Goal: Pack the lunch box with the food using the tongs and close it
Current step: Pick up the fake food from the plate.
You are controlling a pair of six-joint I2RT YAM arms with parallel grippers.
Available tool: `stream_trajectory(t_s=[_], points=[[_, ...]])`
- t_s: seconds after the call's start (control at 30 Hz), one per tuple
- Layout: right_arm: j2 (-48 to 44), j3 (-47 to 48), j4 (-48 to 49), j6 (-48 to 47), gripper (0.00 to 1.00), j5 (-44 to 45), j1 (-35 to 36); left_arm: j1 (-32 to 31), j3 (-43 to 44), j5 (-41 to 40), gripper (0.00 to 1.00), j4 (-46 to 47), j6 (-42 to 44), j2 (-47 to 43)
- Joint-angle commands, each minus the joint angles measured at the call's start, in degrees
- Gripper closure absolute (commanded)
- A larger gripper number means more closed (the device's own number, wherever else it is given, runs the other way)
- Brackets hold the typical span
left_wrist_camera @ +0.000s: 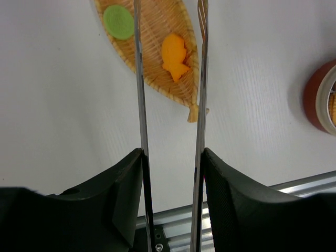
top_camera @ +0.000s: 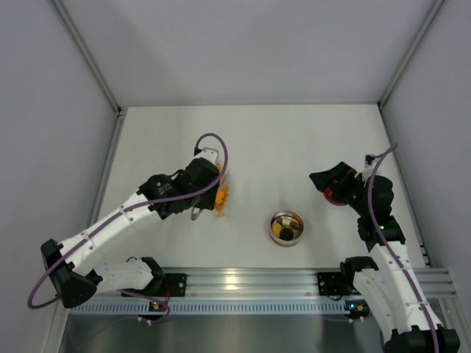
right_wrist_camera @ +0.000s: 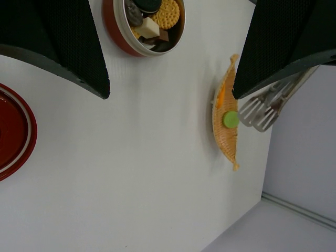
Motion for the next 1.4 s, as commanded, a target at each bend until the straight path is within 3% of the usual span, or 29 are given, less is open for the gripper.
stream_trajectory(t_s=[0.0, 0.57, 1.37], points=[[-0.57, 1.94, 1.48, -0.54, 0.0, -0.04, -0.61, 1.0, -3.05, 4.11, 0.48, 0.97, -0.88, -0.18], [0.49, 1.41, 2.27, -0.81, 0.01, -0.04, -0.61, 4.6, -10.34, 9.74, 0.47, 4.31, -0.88, -0.1], [0.13, 1.06, 1.92, -0.99, 0.0, 0.4, -0.61, 10.05, -12.1, 14.13, 0.51, 6.34, 0.61, -0.1]])
